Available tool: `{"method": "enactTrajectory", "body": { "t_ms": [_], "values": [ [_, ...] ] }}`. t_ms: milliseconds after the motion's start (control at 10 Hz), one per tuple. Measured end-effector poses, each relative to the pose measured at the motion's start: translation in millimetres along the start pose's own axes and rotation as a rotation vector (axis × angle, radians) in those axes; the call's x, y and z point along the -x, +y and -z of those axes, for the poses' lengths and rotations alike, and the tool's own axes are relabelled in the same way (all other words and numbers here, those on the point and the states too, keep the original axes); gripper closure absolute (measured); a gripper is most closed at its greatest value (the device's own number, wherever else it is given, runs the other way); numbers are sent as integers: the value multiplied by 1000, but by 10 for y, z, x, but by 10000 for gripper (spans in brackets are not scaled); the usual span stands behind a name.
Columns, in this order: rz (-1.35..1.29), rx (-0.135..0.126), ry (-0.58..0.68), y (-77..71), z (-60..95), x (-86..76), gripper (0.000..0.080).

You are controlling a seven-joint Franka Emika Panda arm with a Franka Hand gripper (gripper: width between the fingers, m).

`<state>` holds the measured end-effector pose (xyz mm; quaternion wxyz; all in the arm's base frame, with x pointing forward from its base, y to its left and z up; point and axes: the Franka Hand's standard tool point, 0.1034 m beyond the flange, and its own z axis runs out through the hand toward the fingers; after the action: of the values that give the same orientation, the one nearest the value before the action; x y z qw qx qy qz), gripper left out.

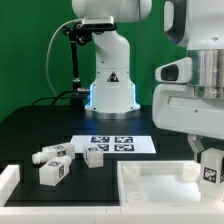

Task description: Assemble one leg

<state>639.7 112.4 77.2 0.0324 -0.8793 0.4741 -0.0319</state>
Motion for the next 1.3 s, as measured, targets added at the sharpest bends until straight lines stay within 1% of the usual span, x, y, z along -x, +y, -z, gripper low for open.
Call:
{"method": "enactTrajectory", "body": {
  "t_ms": [100,200,400,500,600,700,800,900,1200,1300],
  "values": [
    [-188,-10,-21,10,-4,-20,514],
    [-307,-11,-27,17,-2,-32,514],
    [-277,-11,-26,18,-4,-32,513],
    [-191,-8,-18,16,0,-38,513],
    [1,-7,-8,4,11,-45,311],
    [187,-10,-2,-2,19,-70,311],
    [392,-6,-3,-5,26,-84,187],
    [551,-1,-9,0,17,-65,157],
    [782,8,0,11,18,-92,152],
    [999,26,16,7,23,-106,150]
  ]
}}
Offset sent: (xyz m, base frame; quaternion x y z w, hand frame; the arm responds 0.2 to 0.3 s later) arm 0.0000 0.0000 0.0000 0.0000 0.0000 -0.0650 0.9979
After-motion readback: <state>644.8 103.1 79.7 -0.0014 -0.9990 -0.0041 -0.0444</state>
